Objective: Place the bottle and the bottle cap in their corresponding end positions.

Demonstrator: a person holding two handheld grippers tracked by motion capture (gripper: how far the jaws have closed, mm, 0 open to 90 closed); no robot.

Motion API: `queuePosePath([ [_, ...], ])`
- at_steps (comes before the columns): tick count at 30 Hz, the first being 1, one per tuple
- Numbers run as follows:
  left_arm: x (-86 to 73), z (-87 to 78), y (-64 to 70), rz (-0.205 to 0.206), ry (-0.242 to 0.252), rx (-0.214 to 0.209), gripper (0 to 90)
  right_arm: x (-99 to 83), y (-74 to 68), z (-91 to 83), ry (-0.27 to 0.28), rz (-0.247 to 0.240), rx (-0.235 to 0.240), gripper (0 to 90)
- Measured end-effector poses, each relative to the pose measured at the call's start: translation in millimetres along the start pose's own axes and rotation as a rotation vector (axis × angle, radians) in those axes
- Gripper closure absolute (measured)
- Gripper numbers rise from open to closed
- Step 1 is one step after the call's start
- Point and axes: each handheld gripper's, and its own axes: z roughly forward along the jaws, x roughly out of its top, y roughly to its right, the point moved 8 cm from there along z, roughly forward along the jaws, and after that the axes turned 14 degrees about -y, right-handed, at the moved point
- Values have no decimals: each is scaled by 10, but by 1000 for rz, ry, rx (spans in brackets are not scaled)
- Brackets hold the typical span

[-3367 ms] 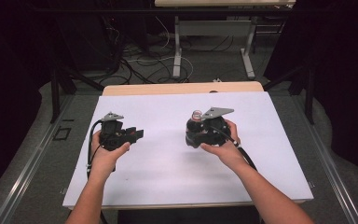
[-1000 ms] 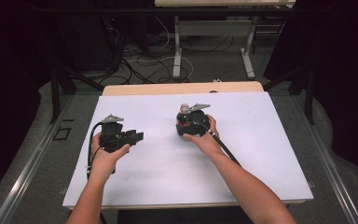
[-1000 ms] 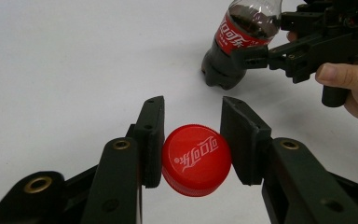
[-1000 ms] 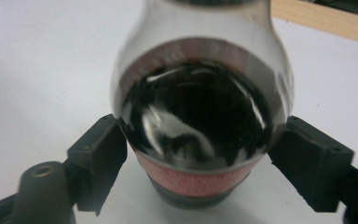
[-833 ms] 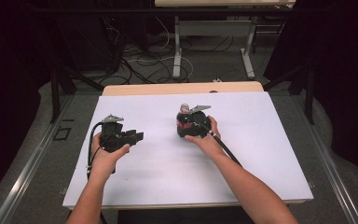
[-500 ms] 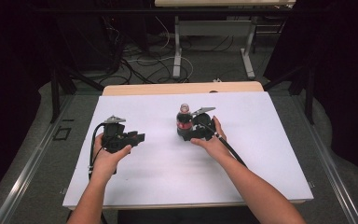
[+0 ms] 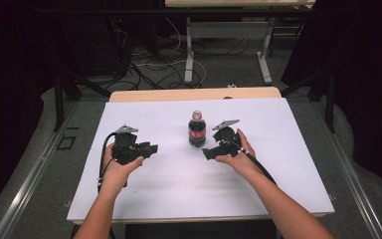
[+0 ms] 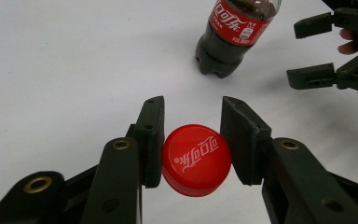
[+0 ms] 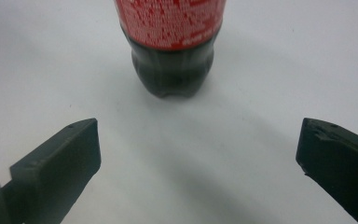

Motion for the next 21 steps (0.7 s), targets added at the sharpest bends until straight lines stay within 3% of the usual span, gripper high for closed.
queuePosePath([
  [4, -2, 37, 24, 4, -3, -2, 611, -127, 59, -80, -15, 0, 6, 0],
  [14, -24, 141, 122, 25, -25, -11, 611, -488, 174, -288, 12, 21, -6, 0],
  [21, -58, 307, 265, 69, -57, -13, 611, -725, 273, -412, 44, 53, -26, 0],
])
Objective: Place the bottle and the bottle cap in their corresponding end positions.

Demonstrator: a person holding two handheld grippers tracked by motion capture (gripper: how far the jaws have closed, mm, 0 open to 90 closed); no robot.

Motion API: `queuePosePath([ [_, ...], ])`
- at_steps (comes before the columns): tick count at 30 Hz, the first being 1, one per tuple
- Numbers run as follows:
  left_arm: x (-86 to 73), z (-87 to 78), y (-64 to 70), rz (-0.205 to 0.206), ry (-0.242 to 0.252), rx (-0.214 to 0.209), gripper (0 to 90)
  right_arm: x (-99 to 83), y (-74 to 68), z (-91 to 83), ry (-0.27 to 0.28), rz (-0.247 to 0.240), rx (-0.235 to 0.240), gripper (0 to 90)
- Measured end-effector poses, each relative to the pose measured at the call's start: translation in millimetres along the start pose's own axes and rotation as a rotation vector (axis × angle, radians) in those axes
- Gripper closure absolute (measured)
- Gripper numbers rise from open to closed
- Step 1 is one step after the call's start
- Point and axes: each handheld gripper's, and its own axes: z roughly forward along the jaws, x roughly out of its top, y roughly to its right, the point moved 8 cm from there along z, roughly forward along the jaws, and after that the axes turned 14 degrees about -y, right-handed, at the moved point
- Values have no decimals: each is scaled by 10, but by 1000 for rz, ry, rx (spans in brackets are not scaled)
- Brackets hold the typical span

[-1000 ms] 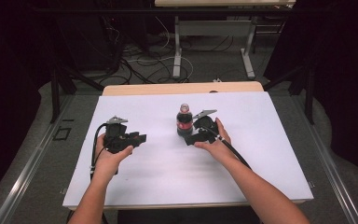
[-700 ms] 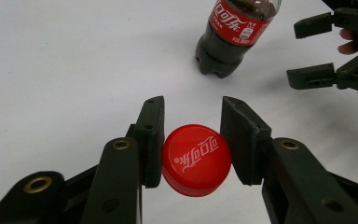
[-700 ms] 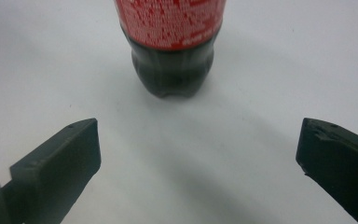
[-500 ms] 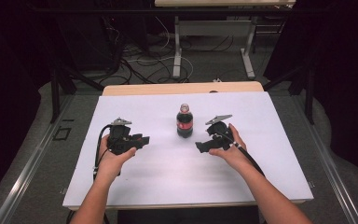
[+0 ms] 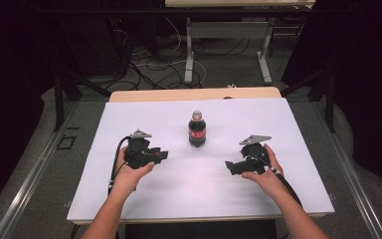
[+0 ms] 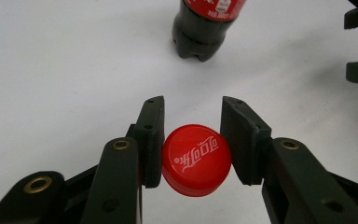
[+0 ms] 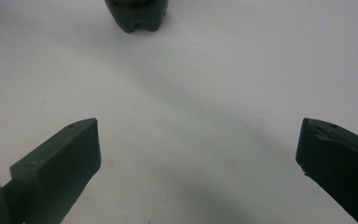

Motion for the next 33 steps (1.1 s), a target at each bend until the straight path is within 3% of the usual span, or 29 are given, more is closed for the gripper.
queuePosePath([
  [9, 18, 305, 299, 84, -50, -8, 611, -204, 172, -54, 17, 56, -8, 0],
  [11, 18, 381, 384, 82, -62, -12, 611, -244, 203, -48, 18, 71, -8, 0],
  [13, 28, 460, 439, 111, -67, -13, 611, -279, 230, -48, 21, 80, -9, 0],
  [14, 27, 504, 488, 97, -67, -21, 611, -290, 249, -47, 27, 81, -11, 0],
  [15, 38, 540, 499, 129, -71, -12, 611, -306, 271, -48, 26, 84, -18, 0],
  [17, 40, 612, 583, 115, -78, -30, 611, -331, 295, -44, 27, 92, -13, 0],
  [22, 97, 773, 721, 188, -74, -39, 611, -381, 355, -44, 31, 130, -12, 0],
  [33, 106, 1098, 873, 215, -98, -35, 610, -444, 383, -35, 20, 125, -28, 0],
])
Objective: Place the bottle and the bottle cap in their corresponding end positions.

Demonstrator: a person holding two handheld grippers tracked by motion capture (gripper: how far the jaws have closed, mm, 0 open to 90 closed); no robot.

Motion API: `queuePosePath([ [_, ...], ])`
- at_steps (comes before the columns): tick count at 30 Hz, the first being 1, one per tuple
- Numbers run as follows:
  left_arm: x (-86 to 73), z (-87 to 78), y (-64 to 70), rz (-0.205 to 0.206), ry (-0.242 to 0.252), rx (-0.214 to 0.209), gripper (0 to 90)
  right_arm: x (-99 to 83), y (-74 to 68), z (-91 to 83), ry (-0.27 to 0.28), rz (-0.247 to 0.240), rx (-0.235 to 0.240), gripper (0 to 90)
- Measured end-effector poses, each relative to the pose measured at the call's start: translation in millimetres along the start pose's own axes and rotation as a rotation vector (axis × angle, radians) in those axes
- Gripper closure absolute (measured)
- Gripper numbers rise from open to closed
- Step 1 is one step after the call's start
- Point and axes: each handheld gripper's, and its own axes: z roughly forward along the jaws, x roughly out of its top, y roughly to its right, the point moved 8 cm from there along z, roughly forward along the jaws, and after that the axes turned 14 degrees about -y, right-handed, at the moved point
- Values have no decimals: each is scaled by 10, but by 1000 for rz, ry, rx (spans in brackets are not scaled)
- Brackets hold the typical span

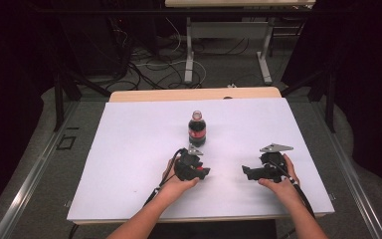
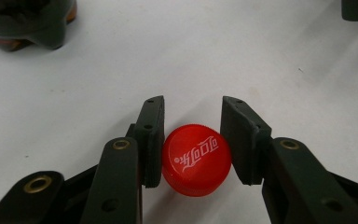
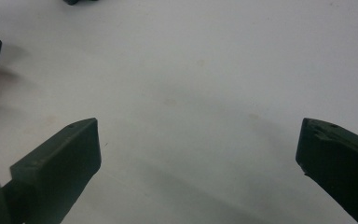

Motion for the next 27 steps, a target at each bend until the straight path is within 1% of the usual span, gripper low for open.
queuePosePath([
  [2, 2, 28, -10, -1, -11, 8, 610, -5, -4, 9, -4, -7, 3, 0],
  [4, 12, 53, -14, -18, 3, 7, 609, -5, -13, 16, -6, -5, 2, 0],
  [5, 8, 54, -32, -10, -6, 16, 609, -3, -24, 15, -5, -4, 4, 0],
  [7, 8, 60, -53, -11, -8, 23, 604, 3, -35, 16, -2, -12, 4, 0],
  [8, 6, 58, -54, -16, -12, 17, 594, 2, -42, 14, -5, -9, 6, 0],
  [9, 10, 60, -59, -20, -4, 19, 582, 6, -45, 14, -3, -9, 6, 0],
  [11, 1, 40, -71, -17, -19, 19, 551, 7, -45, 12, -3, -9, 5, 0],
  [12, 9, 43, -67, -40, -1, 14, 543, 8, -44, 12, -2, -8, 4, 0],
  [13, 11, 32, -88, -35, -2, 23, 527, 8, -41, 12, -2, -9, 6, 0],
  [14, 12, 18, -97, -42, -2, 17, 507, 6, -42, 12, -3, -7, 7, 0],
  [16, 22, -12, -96, -85, 19, -4, 469, 5, -43, 13, -3, -6, 6, 0],
  [17, 11, -46, -102, -100, 4, -10, 449, 3, -44, 14, -4, -7, 7, 0],
  [19, 18, -106, -141, -100, 29, -8, 409, 2, -42, 16, -4, -8, 7, 0],
  [20, 13, -148, -177, -85, 30, -2, 386, 2, -40, 16, -4, -7, 6, 0],
  [21, 13, -182, -194, -104, 46, -2, 368, 2, -38, 13, -4, -7, 5, 0],
  [22, 10, -225, -225, -97, 54, -6, 351, 3, -36, 9, -3, -7, 5, 0],
  [23, -3, -274, -258, -94, 51, -6, 333, 4, -37, 5, -4, -2, 6, 0],
  [25, -16, -359, -291, -125, 67, -29, 318, 5, -36, -1, -1, -2, 9, 0],
  [26, -24, -405, -328, -122, 71, -30, 308, 4, -36, -2, -1, -2, 9, 0],
  [27, -37, -454, -359, -131, 72, -26, 303, 3, -34, -2, -1, -1, 7, 0],
])
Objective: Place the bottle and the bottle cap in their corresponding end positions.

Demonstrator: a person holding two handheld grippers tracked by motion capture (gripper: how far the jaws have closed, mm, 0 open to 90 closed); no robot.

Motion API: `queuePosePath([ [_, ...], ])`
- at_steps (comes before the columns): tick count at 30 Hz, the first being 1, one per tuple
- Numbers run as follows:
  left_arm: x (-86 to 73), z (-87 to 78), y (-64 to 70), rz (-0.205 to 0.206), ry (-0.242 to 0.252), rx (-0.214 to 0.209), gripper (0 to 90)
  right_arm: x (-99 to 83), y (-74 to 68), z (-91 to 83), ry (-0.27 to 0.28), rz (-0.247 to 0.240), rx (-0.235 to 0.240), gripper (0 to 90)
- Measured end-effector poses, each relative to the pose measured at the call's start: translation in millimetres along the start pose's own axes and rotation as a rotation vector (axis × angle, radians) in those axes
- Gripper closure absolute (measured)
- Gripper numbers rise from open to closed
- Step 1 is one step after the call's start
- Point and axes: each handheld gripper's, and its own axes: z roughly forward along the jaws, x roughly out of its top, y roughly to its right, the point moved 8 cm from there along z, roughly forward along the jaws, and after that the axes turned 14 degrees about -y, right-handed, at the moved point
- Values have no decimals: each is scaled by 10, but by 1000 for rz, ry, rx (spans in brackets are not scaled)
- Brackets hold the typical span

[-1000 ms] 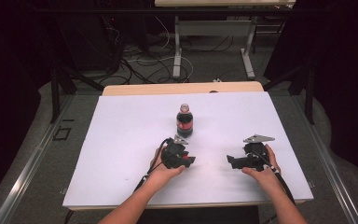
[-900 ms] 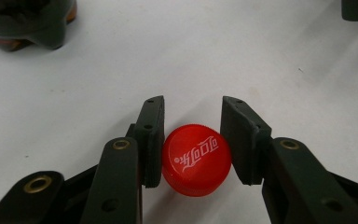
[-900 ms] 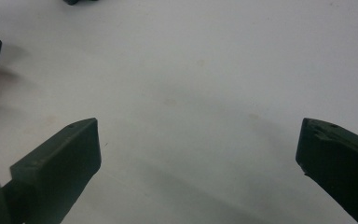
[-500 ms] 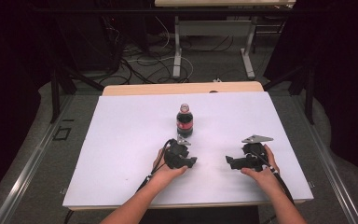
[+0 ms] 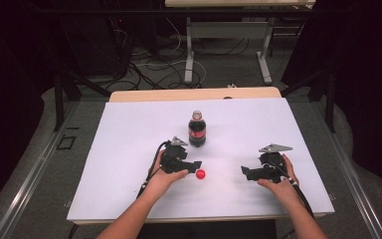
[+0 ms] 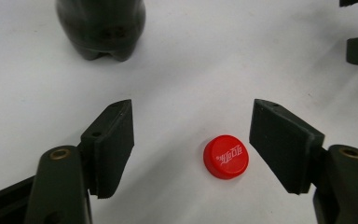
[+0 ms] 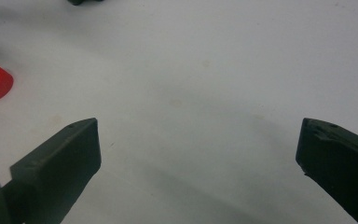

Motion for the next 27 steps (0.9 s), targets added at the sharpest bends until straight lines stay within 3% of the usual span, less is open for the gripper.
queuePosePath([
  [2, 6, -100, -63, 33, 31, 2, 303, -4, 1, 1, -3, 2, 1, 0],
  [6, -21, -272, -201, 46, 76, 30, 276, -3, 0, 0, 0, 2, 0, 0],
  [12, -125, -408, -423, -33, 104, 35, 175, -6, -6, 5, -3, 1, -3, 0],
  [15, -197, -467, -531, -47, 112, 40, 134, -4, -5, -5, 2, -2, -2, 0],
  [16, -216, -478, -569, -56, 122, 54, 84, -4, -5, -8, 2, -2, -1, 0],
  [17, -261, -506, -604, -48, 96, 52, 42, -4, -1, -9, 3, -4, -1, 0],
  [19, -307, -535, -658, -66, 111, 54, 4, -4, 1, -10, 4, -3, 0, 0],
  [23, -420, -599, -764, -85, 127, 68, 5, -4, -3, -9, 3, 1, 1, 0],
  [27, -528, -624, -884, -113, 155, 111, 5, -8, 5, -8, 2, 4, -1, 0],
])
